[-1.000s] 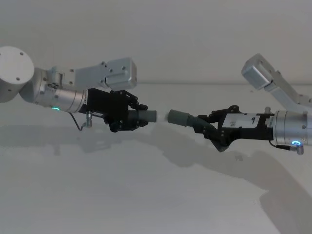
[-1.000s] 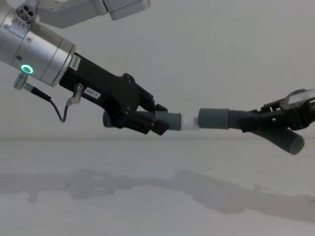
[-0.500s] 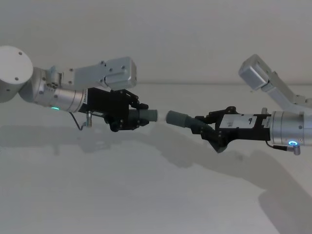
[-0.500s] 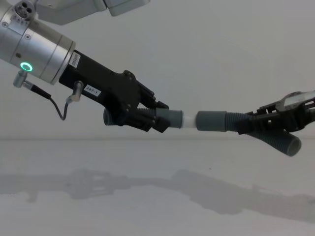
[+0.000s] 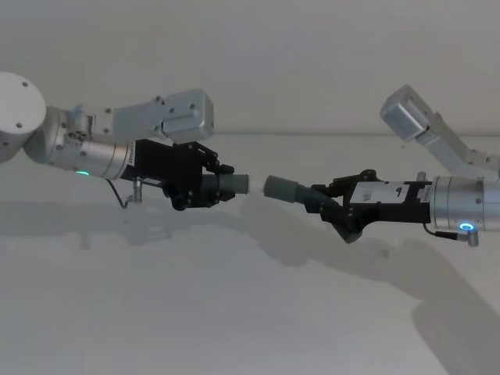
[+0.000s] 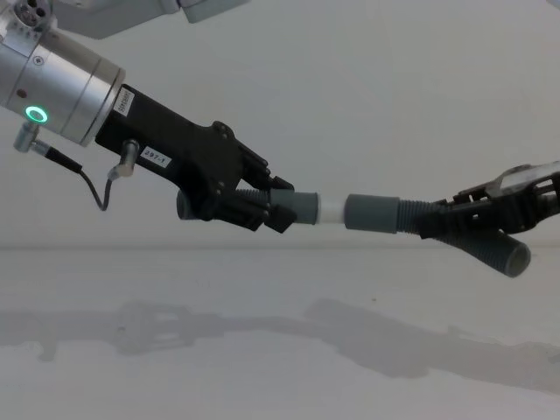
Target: Use both hands to pick up one end of the pipe from the table, align the ends, and insert them.
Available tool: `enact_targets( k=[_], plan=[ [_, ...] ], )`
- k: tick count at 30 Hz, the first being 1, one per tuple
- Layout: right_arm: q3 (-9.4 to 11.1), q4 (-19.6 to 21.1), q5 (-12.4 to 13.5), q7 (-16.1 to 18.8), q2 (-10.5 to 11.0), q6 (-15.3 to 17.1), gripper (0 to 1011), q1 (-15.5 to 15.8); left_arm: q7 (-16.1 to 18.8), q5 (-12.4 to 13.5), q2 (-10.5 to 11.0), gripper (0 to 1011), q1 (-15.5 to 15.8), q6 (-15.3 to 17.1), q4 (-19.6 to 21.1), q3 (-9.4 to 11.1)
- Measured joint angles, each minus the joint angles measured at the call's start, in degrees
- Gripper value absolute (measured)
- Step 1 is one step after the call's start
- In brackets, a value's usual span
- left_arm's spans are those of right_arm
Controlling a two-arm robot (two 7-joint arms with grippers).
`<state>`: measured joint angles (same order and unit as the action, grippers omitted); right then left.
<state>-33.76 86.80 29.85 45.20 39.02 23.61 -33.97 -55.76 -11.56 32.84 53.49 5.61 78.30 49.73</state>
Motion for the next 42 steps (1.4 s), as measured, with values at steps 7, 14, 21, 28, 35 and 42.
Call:
enact_targets(
  k=[7,14,21,28,35,42],
  plan=[
    [-0.1,-0.6,0.6,0.0,-0.2,-0.1,274,-0.5,-0.6,-0.2,0.3,355,0.1,0.0,0.1,0.1],
    [-0.3,-1.3,1.2,0.5,-0.3,-0.6,273,-0.9,-1.5,-0.6,0.4,355,0.4,-0.4,-0.1,0.4],
    [-0.5,-1.9,2.0,1.5,-0.4,-1.4,273,-1.2,-2.2,-1.2,0.3,355,0.7,-1.1,-0.8,0.8],
    [-0.7,-2.4,2.8,2.6,-0.4,-2.1,273,-1.6,-2.5,-1.5,0.1,355,0.9,-1.6,-1.2,1.0],
    [-0.9,-2.6,3.2,3.2,-0.4,-2.4,273,-1.8,-2.7,-1.7,-0.1,355,1.0,-1.8,-1.5,1.1],
    [-1.0,-2.7,3.4,3.5,-0.4,-2.7,273,-1.9,-2.8,-1.9,-0.2,355,1.1,-2.0,-1.6,1.2]
  ],
)
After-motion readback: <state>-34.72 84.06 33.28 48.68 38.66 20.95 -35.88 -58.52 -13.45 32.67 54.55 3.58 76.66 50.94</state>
